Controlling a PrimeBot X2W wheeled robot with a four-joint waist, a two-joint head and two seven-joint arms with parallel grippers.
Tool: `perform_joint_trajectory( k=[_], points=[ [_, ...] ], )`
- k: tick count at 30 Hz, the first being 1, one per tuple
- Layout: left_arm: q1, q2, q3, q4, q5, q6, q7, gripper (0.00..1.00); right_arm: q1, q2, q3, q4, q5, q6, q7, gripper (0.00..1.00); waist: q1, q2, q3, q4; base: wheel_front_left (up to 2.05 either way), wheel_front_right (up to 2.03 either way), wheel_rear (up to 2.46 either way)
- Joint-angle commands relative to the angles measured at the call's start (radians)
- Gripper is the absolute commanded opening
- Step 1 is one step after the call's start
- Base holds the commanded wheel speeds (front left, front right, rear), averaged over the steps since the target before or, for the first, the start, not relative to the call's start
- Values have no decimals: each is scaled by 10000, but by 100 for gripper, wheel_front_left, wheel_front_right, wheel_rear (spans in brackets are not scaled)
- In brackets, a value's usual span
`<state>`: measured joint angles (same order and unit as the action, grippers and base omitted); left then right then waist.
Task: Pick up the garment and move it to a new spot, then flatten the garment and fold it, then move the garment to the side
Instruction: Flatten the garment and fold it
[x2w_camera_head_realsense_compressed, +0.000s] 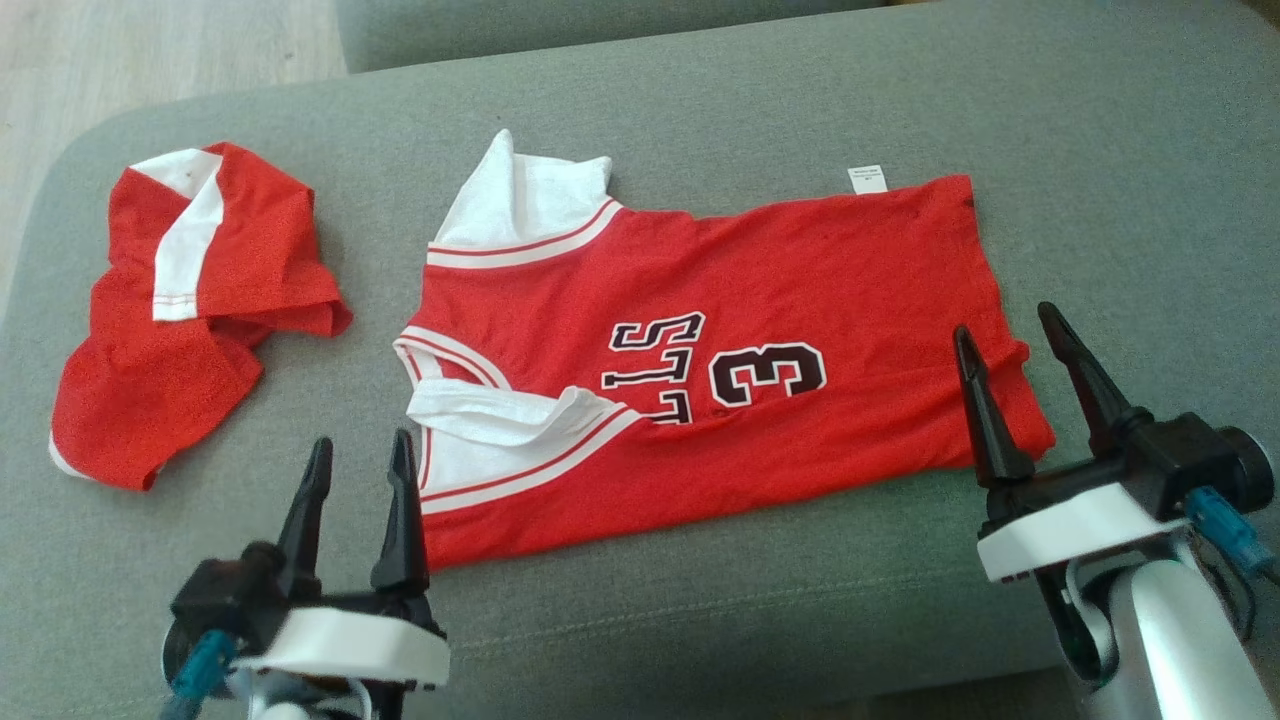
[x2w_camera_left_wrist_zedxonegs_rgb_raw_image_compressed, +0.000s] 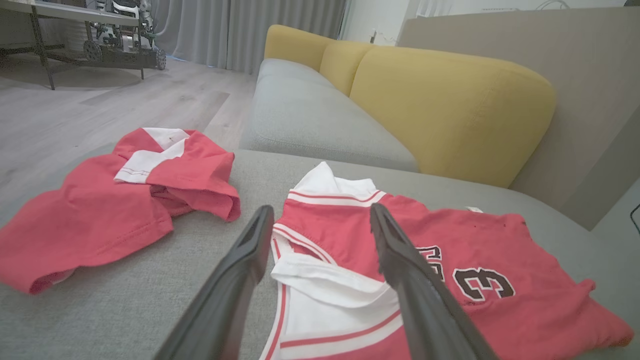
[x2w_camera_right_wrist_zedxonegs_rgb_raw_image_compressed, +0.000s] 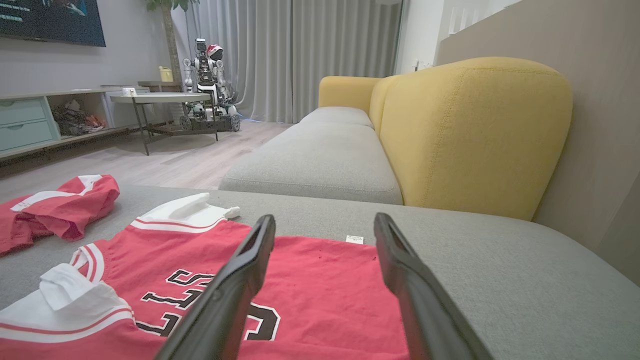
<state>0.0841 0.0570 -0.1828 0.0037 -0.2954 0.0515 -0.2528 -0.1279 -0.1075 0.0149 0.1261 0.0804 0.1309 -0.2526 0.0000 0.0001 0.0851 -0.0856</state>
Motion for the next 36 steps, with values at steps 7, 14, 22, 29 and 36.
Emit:
perform_joint_trajectory(
  k=[7,14,22,29,36],
  points=[
    [-276,-64,186,465,129,155,-89,100,54,232,142,-401,-230,-2,-90,100,0,-1,94,-131,0,0,0],
    [-602,-66,-225,2117,66,225,-89,100,-77,259,185,-352,-94,-2,-91,100,0,-1,187,-365,0,0,0],
    [-1399,-67,-88,4386,-218,892,-89,100,-203,187,273,-328,97,-2,-91,100,0,-1,422,-667,0,0,0],
    [-1861,-67,-206,5792,-592,1180,-89,100,-243,152,291,-356,209,-2,-91,100,0,-1,573,-813,0,0,0],
    [-2249,-68,-488,6585,-944,809,-89,0,-251,154,228,-305,249,-2,-91,100,0,-1,678,-852,0,0,0]
  ],
)
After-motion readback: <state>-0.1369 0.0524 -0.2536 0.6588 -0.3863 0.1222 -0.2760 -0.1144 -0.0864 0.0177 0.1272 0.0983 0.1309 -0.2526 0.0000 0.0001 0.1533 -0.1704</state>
